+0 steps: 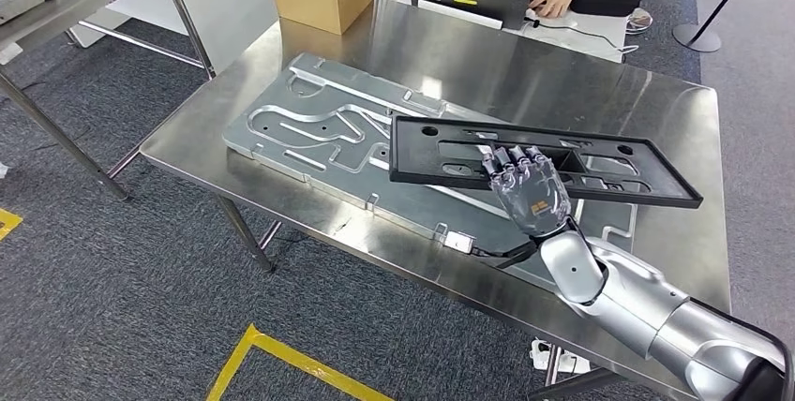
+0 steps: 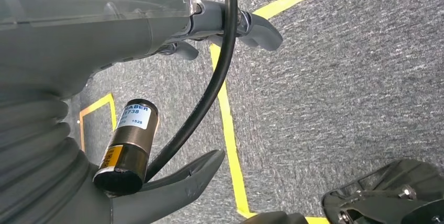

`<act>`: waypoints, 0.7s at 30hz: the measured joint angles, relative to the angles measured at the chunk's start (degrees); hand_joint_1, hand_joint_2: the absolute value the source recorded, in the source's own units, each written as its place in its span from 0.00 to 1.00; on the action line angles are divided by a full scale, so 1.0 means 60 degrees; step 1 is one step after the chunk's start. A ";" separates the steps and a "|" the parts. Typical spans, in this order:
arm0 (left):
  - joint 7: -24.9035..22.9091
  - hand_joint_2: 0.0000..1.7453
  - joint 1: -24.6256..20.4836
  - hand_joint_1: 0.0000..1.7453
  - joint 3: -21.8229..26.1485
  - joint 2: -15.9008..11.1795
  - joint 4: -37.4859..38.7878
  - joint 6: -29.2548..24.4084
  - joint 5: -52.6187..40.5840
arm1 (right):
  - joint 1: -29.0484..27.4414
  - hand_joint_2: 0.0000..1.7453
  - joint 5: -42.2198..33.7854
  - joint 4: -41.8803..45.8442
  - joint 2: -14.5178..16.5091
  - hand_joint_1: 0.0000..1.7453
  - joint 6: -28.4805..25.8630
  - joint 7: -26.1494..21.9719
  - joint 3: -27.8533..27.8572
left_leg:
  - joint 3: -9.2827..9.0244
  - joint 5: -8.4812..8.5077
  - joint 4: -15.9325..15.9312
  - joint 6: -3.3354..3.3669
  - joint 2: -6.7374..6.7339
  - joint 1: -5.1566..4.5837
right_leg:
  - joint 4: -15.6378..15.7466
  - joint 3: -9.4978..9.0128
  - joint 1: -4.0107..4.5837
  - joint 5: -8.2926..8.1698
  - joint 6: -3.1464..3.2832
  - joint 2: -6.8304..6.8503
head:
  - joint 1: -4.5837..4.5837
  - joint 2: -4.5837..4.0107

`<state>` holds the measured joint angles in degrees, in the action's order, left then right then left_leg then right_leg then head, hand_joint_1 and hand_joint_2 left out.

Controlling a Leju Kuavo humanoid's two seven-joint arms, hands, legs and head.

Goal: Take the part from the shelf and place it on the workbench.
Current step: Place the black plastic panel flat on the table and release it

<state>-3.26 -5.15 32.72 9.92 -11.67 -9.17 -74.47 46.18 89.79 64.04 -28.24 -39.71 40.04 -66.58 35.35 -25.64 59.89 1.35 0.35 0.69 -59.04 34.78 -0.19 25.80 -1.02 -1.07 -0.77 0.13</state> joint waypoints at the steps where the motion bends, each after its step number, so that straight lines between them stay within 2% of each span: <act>1: -0.0003 1.00 0.0000 0.00 0.0000 0.0000 0.0000 0.0000 0.0000 | 0.0000 1.00 -0.0001 0.0001 0.0000 1.00 0.0000 0.0000 0.0005 | -0.0001 0.0003 -0.0003 -0.0002 0.0000 0.0000 | 0.0000 0.0000 0.0000 0.0000 0.0000 0.0000 | 0.0000 0.0000; 8: -0.0025 1.00 -0.0002 0.00 -0.0004 0.0003 0.0000 0.0009 -0.0004 | -0.0001 1.00 -0.0001 0.0001 -0.0006 1.00 0.0000 0.0000 0.0025 | -0.0006 0.0011 -0.0013 -0.0013 0.0000 0.0000 | -0.0002 0.0001 -0.0001 0.0001 0.0001 0.0000 | 0.0000 0.0000; 12: -0.0036 1.00 -0.0010 0.00 -0.0004 0.0001 0.0000 0.0013 -0.0005 | -0.0003 1.00 0.0000 0.0002 -0.0015 1.00 -0.0001 0.0000 0.0027 | -0.0004 0.0001 -0.0007 0.0068 -0.0002 -0.0044 | 0.0068 -0.0020 -0.0044 -0.0035 -0.0074 -0.0007 | 0.0002 0.0000; 14: -0.0051 1.00 -0.0016 0.00 -0.0005 0.0014 0.0000 0.0020 -0.0010 | -0.0013 1.00 -0.0001 0.0006 -0.0019 1.00 -0.0003 0.0000 0.0043 | -0.0100 0.0073 -0.0187 0.0138 -0.0034 0.0030 | -0.0014 0.0001 -0.0049 0.0044 -0.0113 0.0007 | -0.0004 0.0000; 16: -0.0056 1.00 -0.0026 0.00 -0.0007 0.0027 0.0000 0.0025 -0.0015 | -0.0024 1.00 -0.0001 0.0014 -0.0026 1.00 -0.0004 0.0001 0.0061 | -0.0195 0.0146 -0.0352 0.0201 -0.0085 0.0091 | -0.0677 0.0311 -0.0087 0.0442 -0.0177 0.0043 | -0.0012 0.0000; 18: -0.0062 1.00 -0.0029 0.00 -0.0007 0.0029 0.0000 0.0026 -0.0015 | -0.0054 1.00 0.0000 0.0016 -0.0031 1.00 -0.0004 0.0001 0.0066 | -0.0213 0.0152 -0.0381 0.0207 -0.0121 0.0108 | -0.1896 0.0933 -0.0156 0.0979 -0.0269 0.0063 | -0.0014 0.0000; 19: -0.0067 1.00 -0.0025 0.00 -0.0007 0.0029 0.0000 0.0026 -0.0015 | -0.0085 1.00 0.0000 0.0015 -0.0035 1.00 -0.0004 0.0000 0.0065 | -0.0216 0.0141 -0.0377 0.0189 -0.0131 0.0123 | -0.2338 0.1175 -0.0201 0.1085 -0.0317 0.0069 | -0.0015 0.0000; 20: -0.0073 1.00 -0.0022 0.00 -0.0007 0.0030 0.0000 0.0027 -0.0015 | -0.0111 1.00 0.0000 0.0015 -0.0038 1.00 -0.0004 0.0000 0.0064 | -0.0223 0.0122 -0.0367 0.0160 -0.0138 0.0147 | -0.2469 0.1271 -0.0250 0.1013 -0.0363 0.0079 | -0.0015 0.0000; 21: -0.0077 1.00 -0.0021 0.00 -0.0007 0.0033 0.0000 0.0028 -0.0015 | -0.0128 1.00 0.0000 0.0015 -0.0042 1.00 -0.0004 0.0000 0.0064 | -0.0235 0.0096 -0.0347 0.0118 -0.0141 0.0181 | -0.2212 0.1171 -0.0295 0.0761 -0.0409 0.0098 | -0.0014 0.0000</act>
<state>-3.73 -5.27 32.68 10.12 -11.67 -9.00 -74.55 45.42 89.79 64.13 -28.49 -39.74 40.04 -66.19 33.94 -25.07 57.81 2.06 -0.50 1.77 -72.31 41.81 -1.97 30.36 -3.48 -0.48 -0.85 0.13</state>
